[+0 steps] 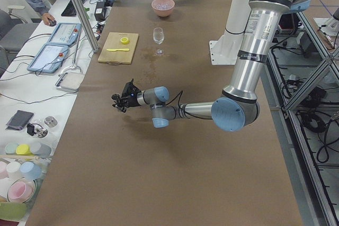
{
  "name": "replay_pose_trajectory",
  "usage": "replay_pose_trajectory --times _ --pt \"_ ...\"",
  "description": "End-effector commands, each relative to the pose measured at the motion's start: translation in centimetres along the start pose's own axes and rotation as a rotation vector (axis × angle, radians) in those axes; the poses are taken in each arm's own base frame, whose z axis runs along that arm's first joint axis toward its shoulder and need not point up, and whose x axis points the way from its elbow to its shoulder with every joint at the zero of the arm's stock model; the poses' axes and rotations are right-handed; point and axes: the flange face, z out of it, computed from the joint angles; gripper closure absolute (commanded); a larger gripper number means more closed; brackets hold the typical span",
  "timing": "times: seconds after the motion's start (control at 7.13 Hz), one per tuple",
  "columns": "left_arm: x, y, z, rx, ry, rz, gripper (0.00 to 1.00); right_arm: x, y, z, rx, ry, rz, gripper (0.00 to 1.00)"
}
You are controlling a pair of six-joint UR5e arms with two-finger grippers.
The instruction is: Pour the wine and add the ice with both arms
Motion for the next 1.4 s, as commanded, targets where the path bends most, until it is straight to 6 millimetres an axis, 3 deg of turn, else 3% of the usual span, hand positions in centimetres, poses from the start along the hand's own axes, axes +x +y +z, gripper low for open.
replay_pose_trajectory --times 0.0,0.14,0.28,0.42,0.56,0.7,0.98,1.12,1.26 --pt "4.4 -3.4 -1.4 0.027 0.064 -0.018 1.00 0.2 0.2 0.4 0.001 -0.020 0.010 0.00" --pt "6.6 -4.3 -2.3 0.041 0.109 -0.025 1.00 0.5 0.8 0.8 -0.005 -0.025 0.018 0.00" --pt "11.8 -3.4 -4.0 0.031 0.200 -0.031 1.00 0.4 0.9 0.8 -0.001 -0.035 0.020 0.00" --pt "16.5 -3.7 -5.0 0.025 0.260 -0.040 1.00 0.5 1.0 0.9 -0.002 -0.037 0.024 0.00" --pt "21.6 -6.8 -6.4 -0.020 0.239 -0.018 1.00 0.9 1.2 1.2 -0.007 -0.040 0.031 0.00" --pt "24.7 -9.9 -9.6 0.000 0.179 -0.006 1.00 0.9 1.2 1.3 -0.004 -0.052 0.035 0.00" --pt "33.7 -6.8 -13.7 0.022 0.186 0.005 1.00 1.1 1.3 1.7 0.002 -0.079 0.045 0.00" --pt "36.5 -4.6 -14.8 -0.010 0.180 0.038 1.00 1.2 1.4 1.8 0.001 -0.082 0.049 0.00" --pt "39.2 -5.4 -15.2 0.013 0.169 0.156 1.00 1.4 1.5 1.9 -0.001 -0.084 0.052 0.00"
